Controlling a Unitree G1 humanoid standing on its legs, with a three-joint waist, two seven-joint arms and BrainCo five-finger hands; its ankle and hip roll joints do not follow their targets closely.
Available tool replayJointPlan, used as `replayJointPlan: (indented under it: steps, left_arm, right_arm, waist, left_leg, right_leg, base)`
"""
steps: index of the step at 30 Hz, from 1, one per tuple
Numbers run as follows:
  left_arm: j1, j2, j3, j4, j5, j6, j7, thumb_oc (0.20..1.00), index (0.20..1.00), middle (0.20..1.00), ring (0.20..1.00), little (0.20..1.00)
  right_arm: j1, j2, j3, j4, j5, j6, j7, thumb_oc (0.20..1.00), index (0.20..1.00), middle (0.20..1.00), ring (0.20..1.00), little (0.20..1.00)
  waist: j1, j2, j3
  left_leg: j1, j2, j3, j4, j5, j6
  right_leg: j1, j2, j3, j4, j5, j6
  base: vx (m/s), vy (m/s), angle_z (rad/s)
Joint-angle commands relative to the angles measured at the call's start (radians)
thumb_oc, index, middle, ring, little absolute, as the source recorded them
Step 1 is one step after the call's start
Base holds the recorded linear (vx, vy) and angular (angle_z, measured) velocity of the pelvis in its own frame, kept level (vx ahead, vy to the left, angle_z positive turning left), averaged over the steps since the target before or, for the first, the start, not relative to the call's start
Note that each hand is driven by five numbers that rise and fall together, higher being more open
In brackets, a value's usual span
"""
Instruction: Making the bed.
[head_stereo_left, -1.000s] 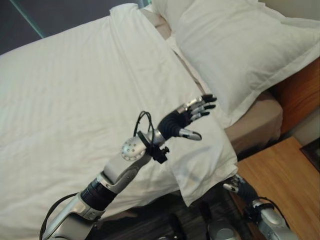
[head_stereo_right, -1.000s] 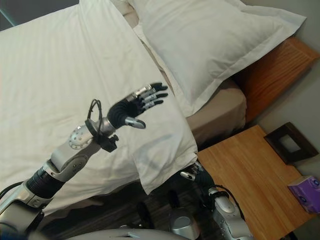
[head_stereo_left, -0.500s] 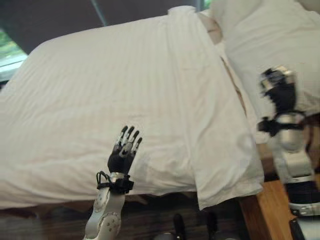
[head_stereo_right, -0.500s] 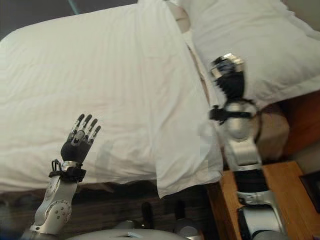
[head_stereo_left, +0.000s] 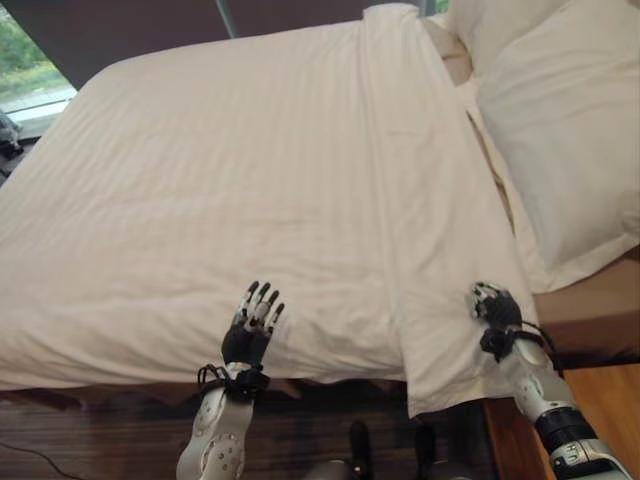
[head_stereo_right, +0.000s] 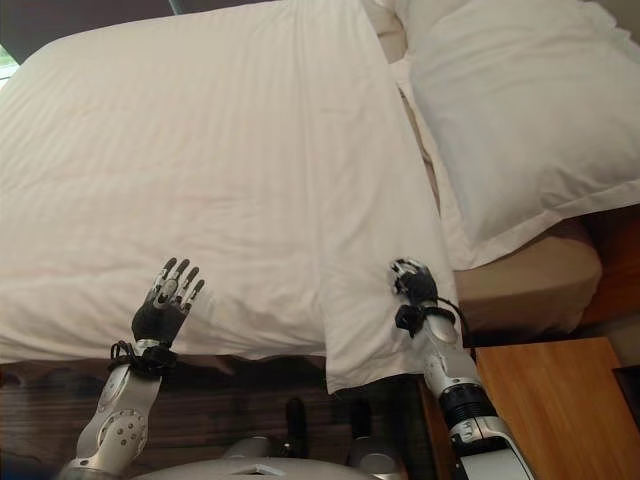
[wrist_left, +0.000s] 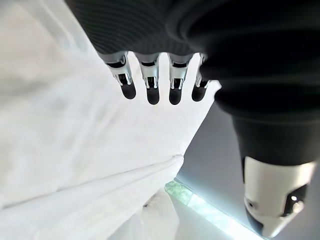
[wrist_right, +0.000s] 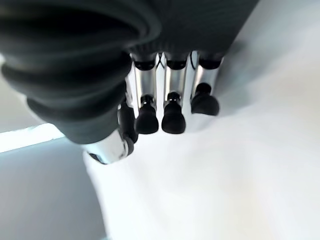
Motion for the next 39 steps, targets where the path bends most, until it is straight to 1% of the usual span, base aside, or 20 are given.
replayJointPlan:
  steps: [1,4,5,9,10,12,13,15,19,20,23,27,28,29,30,31,32,33,37,39]
  left_arm:
    - [-0.043,0.02,0.004,0.002,-0.014,-0.038,-0.043,1.0,1.0,1.0,1.0,1.0]
    - [-0.035,0.017,0.005,0.012,-0.019,-0.039,-0.051,1.0,1.0,1.0,1.0,1.0]
    - [-0.038,0.014,0.004,0.023,-0.013,-0.044,-0.045,1.0,1.0,1.0,1.0,1.0]
    - [-0.045,0.002,-0.009,0.041,0.013,-0.048,-0.037,1.0,1.0,1.0,1.0,1.0]
    - [-0.038,-0.002,-0.01,0.06,0.023,-0.039,-0.051,1.0,1.0,1.0,1.0,1.0]
    - [-0.038,-0.002,-0.011,0.06,0.022,-0.039,-0.052,1.0,1.0,1.0,1.0,1.0]
    - [-0.017,-0.01,-0.012,0.095,0.033,-0.02,-0.067,1.0,1.0,1.0,1.0,1.0]
    - [0.009,-0.008,-0.012,0.11,0.048,-0.006,-0.082,1.0,1.0,1.0,1.0,1.0]
    - [0.05,-0.017,-0.029,0.13,0.056,0.018,-0.103,1.0,1.0,1.0,1.0,1.0]
    - [0.05,-0.017,-0.03,0.13,0.056,0.018,-0.104,1.0,1.0,1.0,1.0,1.0]
    - [0.05,-0.007,-0.061,0.132,0.078,0.025,-0.111,1.0,1.0,1.0,1.0,1.0]
    - [0.038,0.001,-0.078,0.136,0.1,0.02,-0.1,1.0,1.0,1.0,1.0,1.0]
    - [0.035,0.002,-0.081,0.138,0.102,0.021,-0.097,1.0,1.0,1.0,1.0,1.0]
    - [0.039,0.002,-0.092,0.14,0.105,0.025,-0.104,1.0,1.0,1.0,1.0,1.0]
    - [0.039,0.002,-0.092,0.14,0.105,0.025,-0.104,1.0,1.0,1.0,1.0,1.0]
    - [0.04,0.004,-0.097,0.148,0.116,0.028,-0.108,1.0,1.0,1.0,1.0,1.0]
    - [0.054,0.004,-0.103,0.173,0.137,0.032,-0.11,1.0,1.0,1.0,1.0,1.0]
    - [0.063,0.003,-0.101,0.178,0.141,0.035,-0.106,1.0,1.0,1.0,1.0,1.0]
    - [0.102,-0.002,-0.119,0.22,0.211,0.047,-0.121,1.0,1.0,1.0,1.0,1.0]
    - [0.11,-0.005,-0.118,0.23,0.223,0.048,-0.124,1.0,1.0,1.0,1.0,1.0]
  right_arm:
    - [-0.057,-0.001,-0.015,0.079,0.08,0.005,0.017,0.2,0.2,0.2,0.2,0.2]
    - [-0.039,-0.002,-0.014,0.14,0.062,0.024,0.045,0.2,0.2,0.2,0.2,0.2]
    - [-0.029,-0.007,-0.033,0.197,0.059,0.022,0.045,0.2,0.2,0.2,0.2,0.2]
    - [0.007,-0.01,-0.114,0.366,0.072,0.012,0.03,0.2,0.2,0.2,0.2,0.2]
    - [0.063,-0.005,-0.165,0.442,0.07,0.014,0.042,0.2,0.2,0.2,0.2,0.2]
    - [0.063,-0.006,-0.165,0.443,0.07,0.013,0.043,0.2,0.2,0.2,0.2,0.2]
    - [0.138,-0.002,-0.227,0.545,0.052,0.025,0.055,0.2,0.2,0.2,0.2,0.2]
    - [0.192,-0.016,-0.274,0.629,0.021,0.039,0.057,0.2,0.2,0.2,0.2,0.2]
    - [0.283,-0.035,-0.37,0.706,0.021,0.05,0.045,0.2,0.2,0.2,0.2,0.2]
    - [0.284,-0.035,-0.371,0.706,0.021,0.05,0.046,0.2,0.2,0.2,0.2,0.2]
    - [0.303,-0.042,-0.388,0.699,0.038,0.046,0.037,0.2,0.2,0.2,0.2,0.2]
    - [0.291,-0.043,-0.368,0.645,0.057,0.029,0.026,0.2,0.2,0.2,0.2,0.2]
    - [0.285,-0.043,-0.361,0.617,0.067,0.02,0.021,0.2,0.2,0.2,0.2,0.2]
    - [0.281,-0.041,-0.342,0.497,0.079,-0.01,0.012,0.2,0.2,0.2,0.2,0.2]
    - [0.283,-0.039,-0.342,0.493,0.079,-0.009,0.01,0.2,0.2,0.2,0.2,0.2]
    - [0.288,-0.037,-0.329,0.444,0.064,-0.018,0.004,0.2,0.2,0.2,0.2,0.2]
    - [0.302,-0.041,-0.282,0.278,-0.015,-0.033,-0.018,0.545,0.545,0.545,0.545,0.545]
    - [0.305,-0.042,-0.261,0.204,-0.051,-0.036,-0.026,1.0,1.0,1.0,1.0,1.0]
    - [0.354,-0.016,-0.186,-0.036,-0.15,-0.038,0.0,1.0,1.0,1.0,1.0,1.0]
    - [0.364,-0.005,-0.179,-0.069,-0.156,-0.038,0.006,1.0,1.0,1.0,1.0,1.0]
  waist:
    - [0.016,-0.026,-0.015]
    - [0.015,-0.005,-0.013]
    - [0.014,0.008,-0.013]
    - [0.001,0.016,-0.012]
    - [-0.015,0.013,-0.01]
    - [-0.014,0.013,-0.01]
    - [-0.034,0.003,-0.011]
    - [-0.048,-0.006,-0.014]
    - [-0.075,-0.028,-0.014]
    - [-0.074,-0.028,-0.014]
    - [-0.089,-0.047,-0.021]
    - [-0.095,-0.058,-0.027]
    - [-0.098,-0.063,-0.03]
    - [-0.103,-0.071,-0.034]
    - [-0.103,-0.071,-0.034]
    - [-0.104,-0.076,-0.037]
    - [-0.1,-0.086,-0.04]
    - [-0.098,-0.092,-0.039]
    - [-0.091,-0.108,-0.043]
    - [-0.092,-0.11,-0.043]
  left_leg:
    - [0.049,-0.018,-0.003,0.008,0.008,-0.037]
    - [0.037,-0.026,-0.004,0.008,0.013,-0.038]
    - [0.031,-0.029,-0.001,0.008,0.015,-0.039]
    - [0.035,-0.028,0.003,0.008,0.013,-0.04]
    - [0.041,-0.026,0.004,0.008,0.009,-0.039]
    - [0.042,-0.026,0.003,0.008,0.009,-0.039]
    - [0.052,-0.025,0.003,0.008,0.001,-0.037]
    - [0.061,-0.023,0.004,0.008,-0.006,-0.035]
    - [0.076,-0.019,0.012,0.008,-0.017,-0.032]
    - [0.077,-0.019,0.013,0.008,-0.017,-0.031]
    - [0.083,-0.014,0.023,0.008,-0.024,-0.03]
    - [0.089,-0.009,0.03,0.008,-0.027,-0.029]
    - [0.09,-0.009,0.032,0.008,-0.029,-0.028]
    - [0.093,-0.006,0.038,0.008,-0.029,-0.028]
    - [0.094,-0.006,0.039,0.008,-0.03,-0.028]
    - [0.096,-0.006,0.039,0.008,-0.031,-0.027]
    - [0.101,-0.003,0.046,0.008,-0.033,-0.024]
    - [0.106,-0.001,0.054,0.008,-0.036,-0.022]
    - [0.126,0.003,0.072,0.008,-0.042,-0.018]
    - [0.131,0.004,0.07,0.008,-0.044,-0.017]
  right_leg:
    - [-0.032,-0.056,-0.005,0.016,0.005,0.08]
    - [-0.049,-0.062,-0.003,0.016,0.009,0.081]
    - [-0.057,-0.065,-0.001,0.016,0.011,0.083]
    - [-0.055,-0.062,0.0,0.016,0.008,0.083]
    - [-0.049,-0.06,0.0,0.016,0.005,0.082]
    - [-0.048,-0.06,0.0,0.016,0.004,0.082]
    - [-0.037,-0.057,0.0,0.016,0.0,0.082]
    - [-0.026,-0.055,0.0,0.016,-0.003,0.083]
    - [-0.016,-0.049,0.006,0.016,-0.005,0.085]
    - [-0.015,-0.049,0.006,0.016,-0.005,0.085]
    - [-0.012,-0.044,0.014,0.016,-0.004,0.086]
    - [-0.011,-0.04,0.026,0.016,-0.001,0.086]
    - [-0.012,-0.038,0.029,0.016,0.0,0.086]
    - [-0.011,-0.036,0.035,0.016,0.002,0.086]
    - [-0.011,-0.036,0.036,0.016,0.002,0.086]
    - [-0.009,-0.035,0.036,0.016,0.002,0.085]
    - [-0.006,-0.03,0.038,0.016,0.004,0.085]
    - [-0.005,-0.027,0.036,0.016,0.007,0.087]
    - [0.011,-0.021,0.033,0.016,0.004,0.082]
    - [0.017,-0.022,0.032,0.016,0.002,0.082]
  base:
    - [-0.01,0.005,0.03]
    - [0.0,0.0,0.0]
    - [0.0,0.0,0.0]
    - [0.02,0.001,-0.02]
    - [0.03,-0.004,-0.01]
    - [0.03,-0.007,0.03]
    - [0.05,-0.014,0.0]
    - [0.05,-0.005,0.05]
    - [0.01,0.004,0.03]
    - [-0.01,0.006,-0.1]
    - [-0.01,0.01,-0.19]
    - [-0.02,0.009,-0.13]
    - [-0.03,0.011,-0.12]
    - [-0.03,0.011,-0.16]
    - [-0.03,0.007,-0.18]
    - [-0.03,-0.009,-0.11]
    - [-0.04,-0.014,-0.07]
    - [-0.04,-0.01,-0.04]
    - [-0.01,-0.001,-0.14]
    - [0.0,0.003,-0.09]
